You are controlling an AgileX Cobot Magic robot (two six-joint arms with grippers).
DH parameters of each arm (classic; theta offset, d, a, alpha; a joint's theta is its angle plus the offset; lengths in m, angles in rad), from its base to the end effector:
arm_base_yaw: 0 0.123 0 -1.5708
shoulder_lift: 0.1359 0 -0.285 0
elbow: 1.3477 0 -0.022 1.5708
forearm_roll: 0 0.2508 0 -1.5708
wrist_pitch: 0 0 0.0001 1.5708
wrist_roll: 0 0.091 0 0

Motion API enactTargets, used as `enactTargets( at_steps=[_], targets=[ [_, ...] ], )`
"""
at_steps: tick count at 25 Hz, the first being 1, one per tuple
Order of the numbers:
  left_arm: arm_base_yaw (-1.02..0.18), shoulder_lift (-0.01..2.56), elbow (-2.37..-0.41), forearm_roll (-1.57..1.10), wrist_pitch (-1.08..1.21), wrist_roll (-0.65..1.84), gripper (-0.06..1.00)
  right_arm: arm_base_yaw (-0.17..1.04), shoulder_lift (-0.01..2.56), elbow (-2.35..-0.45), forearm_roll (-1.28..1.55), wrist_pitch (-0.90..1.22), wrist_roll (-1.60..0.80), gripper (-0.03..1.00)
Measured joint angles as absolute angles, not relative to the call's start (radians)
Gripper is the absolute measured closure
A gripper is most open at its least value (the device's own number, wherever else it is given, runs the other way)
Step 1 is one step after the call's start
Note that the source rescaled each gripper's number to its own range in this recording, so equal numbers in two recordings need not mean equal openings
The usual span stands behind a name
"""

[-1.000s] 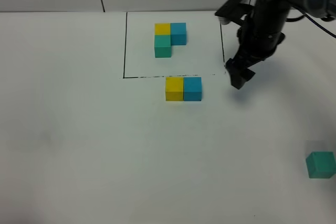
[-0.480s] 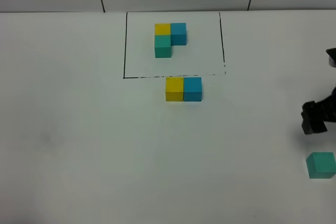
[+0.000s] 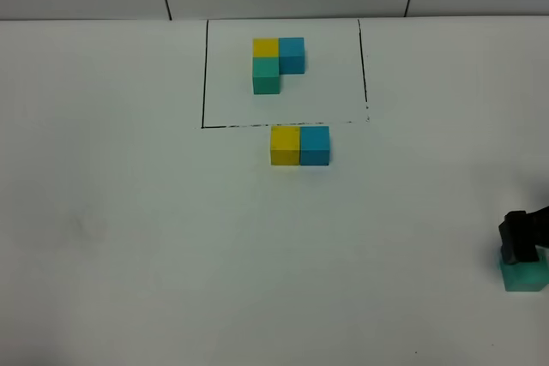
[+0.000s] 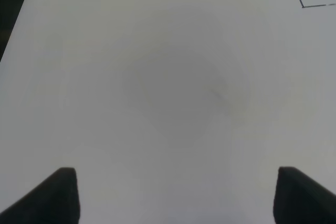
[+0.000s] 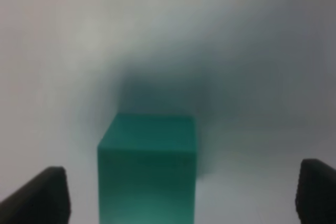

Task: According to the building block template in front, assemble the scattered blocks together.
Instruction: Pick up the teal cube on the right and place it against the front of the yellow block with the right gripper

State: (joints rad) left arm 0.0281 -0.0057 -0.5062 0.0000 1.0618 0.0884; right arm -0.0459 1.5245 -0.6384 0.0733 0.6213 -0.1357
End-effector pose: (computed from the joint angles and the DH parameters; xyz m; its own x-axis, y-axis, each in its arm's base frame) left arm -0.0065 -0.0002 0.2789 -0.4469 0.0758 -0.8914 0.0114 0.9968 0.0790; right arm 0.2298 -0.0067 0.1526 -0.9876 -0.0306 -0.1540 -0.0357 0.9989 0.0305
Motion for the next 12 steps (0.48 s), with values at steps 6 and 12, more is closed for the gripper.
enactTargets(
  at_steps=[6, 12],
  targets=[
    [0.028, -0.006, -0.506, 0.000, 1.062, 0.088, 0.19, -0.041, 1.523, -0.569, 0.137, 0.541, -0.133, 0.23],
    [0.028, -0.006, -0.506, 0.000, 1.062, 0.088, 0.19, 0.004, 1.523, -0.535, 0.165, 0.491, -0.133, 0.23]
  ],
)
